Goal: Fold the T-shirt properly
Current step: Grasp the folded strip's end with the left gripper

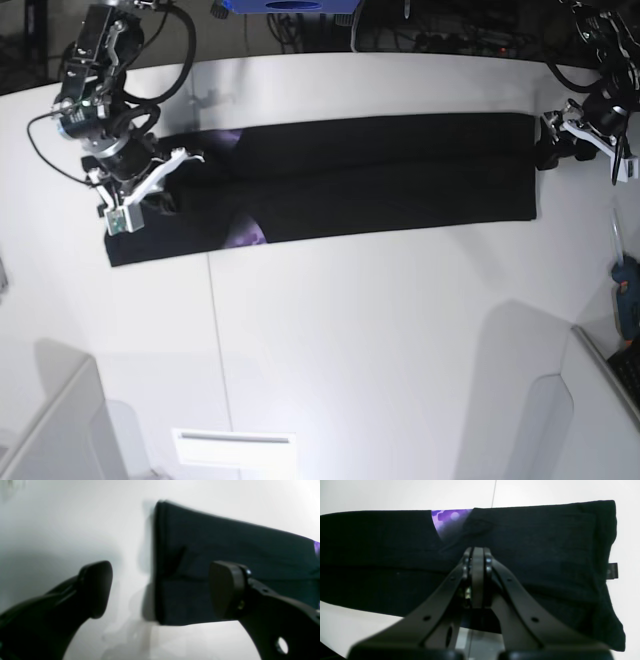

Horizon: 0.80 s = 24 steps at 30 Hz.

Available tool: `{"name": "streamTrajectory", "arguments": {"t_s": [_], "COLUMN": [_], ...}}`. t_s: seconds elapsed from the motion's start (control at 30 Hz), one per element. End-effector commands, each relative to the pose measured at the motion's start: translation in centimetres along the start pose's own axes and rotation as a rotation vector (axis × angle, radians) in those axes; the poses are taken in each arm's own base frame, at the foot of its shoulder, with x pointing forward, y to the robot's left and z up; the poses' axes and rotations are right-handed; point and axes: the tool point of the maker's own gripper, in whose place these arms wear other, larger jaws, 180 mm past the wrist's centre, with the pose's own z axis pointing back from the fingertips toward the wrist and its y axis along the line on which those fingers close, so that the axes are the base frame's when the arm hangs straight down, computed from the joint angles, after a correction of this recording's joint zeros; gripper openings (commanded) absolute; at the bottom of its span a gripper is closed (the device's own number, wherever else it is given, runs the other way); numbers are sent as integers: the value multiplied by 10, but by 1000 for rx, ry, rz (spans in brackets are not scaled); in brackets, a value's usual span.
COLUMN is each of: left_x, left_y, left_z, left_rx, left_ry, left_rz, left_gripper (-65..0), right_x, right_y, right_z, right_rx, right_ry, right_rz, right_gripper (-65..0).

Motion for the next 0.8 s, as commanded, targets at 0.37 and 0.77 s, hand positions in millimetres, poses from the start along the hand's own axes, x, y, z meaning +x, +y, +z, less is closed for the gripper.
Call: {"name": "streamTrajectory", "arguments": {"t_s": [0.37,0.77], "left_x": [-19,-39], "left_y": [-17,-25], "left_z": [-47,-64], "left_rx": [-66,-101], "left_ry": [109,131], "left_rz": [-6,16], "left_gripper": [-86,-650], "right_x": [12,7], "right_y": [1,1], "right_z": [3,4], "right_rx": [3,3], "right_ry": [-43,-33], "right_rz": [11,8], "right_gripper": [-650,-650]}}
